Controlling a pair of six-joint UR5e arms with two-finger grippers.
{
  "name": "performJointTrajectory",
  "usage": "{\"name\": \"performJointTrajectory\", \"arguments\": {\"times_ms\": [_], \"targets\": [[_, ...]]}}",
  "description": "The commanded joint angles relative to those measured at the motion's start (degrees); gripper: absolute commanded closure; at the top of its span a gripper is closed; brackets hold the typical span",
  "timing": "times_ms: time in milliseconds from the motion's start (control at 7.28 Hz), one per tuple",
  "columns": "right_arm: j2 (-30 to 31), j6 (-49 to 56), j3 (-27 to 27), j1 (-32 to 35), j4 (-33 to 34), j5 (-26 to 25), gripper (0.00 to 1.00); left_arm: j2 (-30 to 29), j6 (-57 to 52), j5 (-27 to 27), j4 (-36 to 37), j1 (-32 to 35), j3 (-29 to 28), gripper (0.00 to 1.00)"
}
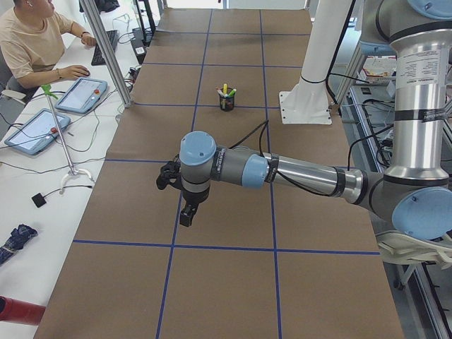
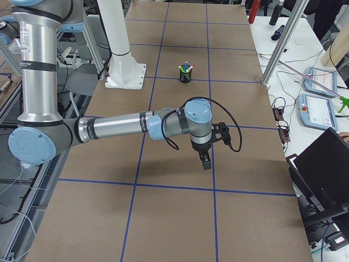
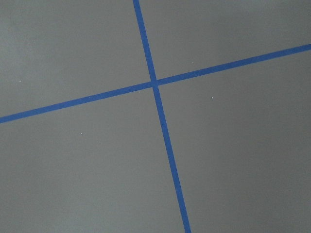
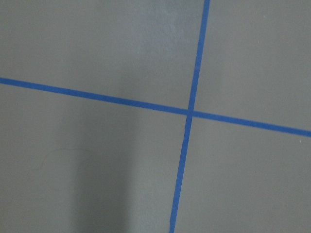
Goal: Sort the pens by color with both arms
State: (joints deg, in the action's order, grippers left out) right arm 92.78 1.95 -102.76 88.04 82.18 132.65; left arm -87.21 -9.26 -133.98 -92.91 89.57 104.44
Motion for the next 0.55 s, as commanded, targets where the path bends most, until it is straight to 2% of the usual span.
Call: {"name": "performJointTrajectory", "arguments": {"times_ms": [0,137,412], "targets": [[-0.66,0.85,0.71,-0.06,-4.66,0.15,0.0,-1.39,-0.32,-2.5,-4.46,0.08,-0.03,0.0],[-1.97,0.43,1.93,-0.06,-4.83,-0.11,0.0,-3.21,-0.06,-2.69,-5.95,0.08,-0.37,0.0],[-3.48,-1.58,1.86,-0.41,-5.71,0.15,0.0,-2.97,0.03,-4.52,-10.24,-0.1,1.46,0.0]]}}
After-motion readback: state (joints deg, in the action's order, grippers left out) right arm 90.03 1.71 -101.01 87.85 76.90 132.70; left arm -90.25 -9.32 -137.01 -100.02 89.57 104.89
